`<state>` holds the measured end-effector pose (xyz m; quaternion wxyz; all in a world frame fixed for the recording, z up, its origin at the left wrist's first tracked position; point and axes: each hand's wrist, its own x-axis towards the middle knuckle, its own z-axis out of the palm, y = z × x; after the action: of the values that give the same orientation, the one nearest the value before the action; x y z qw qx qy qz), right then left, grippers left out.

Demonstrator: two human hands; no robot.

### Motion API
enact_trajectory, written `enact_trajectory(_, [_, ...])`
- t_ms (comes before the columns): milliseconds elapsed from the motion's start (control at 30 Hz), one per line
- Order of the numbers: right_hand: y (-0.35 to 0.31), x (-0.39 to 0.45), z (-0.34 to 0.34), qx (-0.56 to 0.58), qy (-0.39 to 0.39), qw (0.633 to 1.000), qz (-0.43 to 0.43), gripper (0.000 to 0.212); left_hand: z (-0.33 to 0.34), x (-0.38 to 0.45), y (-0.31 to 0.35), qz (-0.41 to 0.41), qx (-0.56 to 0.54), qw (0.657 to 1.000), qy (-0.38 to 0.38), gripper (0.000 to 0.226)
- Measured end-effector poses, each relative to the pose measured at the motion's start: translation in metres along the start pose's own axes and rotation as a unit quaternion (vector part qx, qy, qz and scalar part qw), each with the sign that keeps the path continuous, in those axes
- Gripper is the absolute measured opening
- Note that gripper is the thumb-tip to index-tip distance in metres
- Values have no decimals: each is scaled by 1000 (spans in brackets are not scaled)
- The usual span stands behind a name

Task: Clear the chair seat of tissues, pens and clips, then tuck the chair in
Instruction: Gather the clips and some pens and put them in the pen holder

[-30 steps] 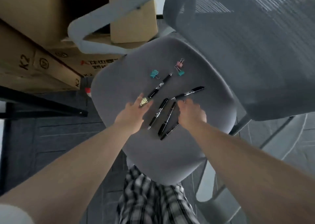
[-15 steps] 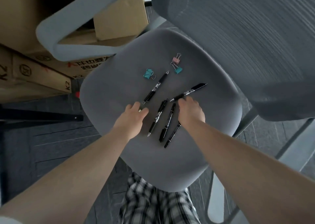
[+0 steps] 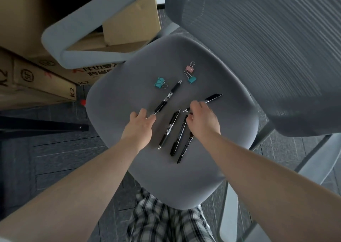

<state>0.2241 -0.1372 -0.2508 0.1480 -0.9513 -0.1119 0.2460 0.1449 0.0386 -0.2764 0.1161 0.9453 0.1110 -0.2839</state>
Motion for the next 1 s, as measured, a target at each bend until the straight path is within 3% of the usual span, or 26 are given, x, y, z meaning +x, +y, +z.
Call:
enact_trajectory(133, [-8,16,-12,38,16,999,4,16,-21,8,-2,-25,-41,999,21,20])
enact_trajectory(233, [-13,33,-16,44,30,999,11,16,-37,27,2,-39,-107,990,83,17])
enact_trajectory(400, [-10,66,-18,-21,81,996,23,26,-55,71,14,10,-176,967,185,26])
enact_trajectory(567, [-4,95,-10,-6,108,994,2,47,-53,104,22,36,-151,973,172,28])
enact_trajectory(767, [-8,111,2,6,110,994,-3,45,-44,110,20,43,-130,977,161,29])
enact_trajectory(1000, [-4,117,4,-22,100,995,-7,67,-43,110,28,48,-104,980,163,40])
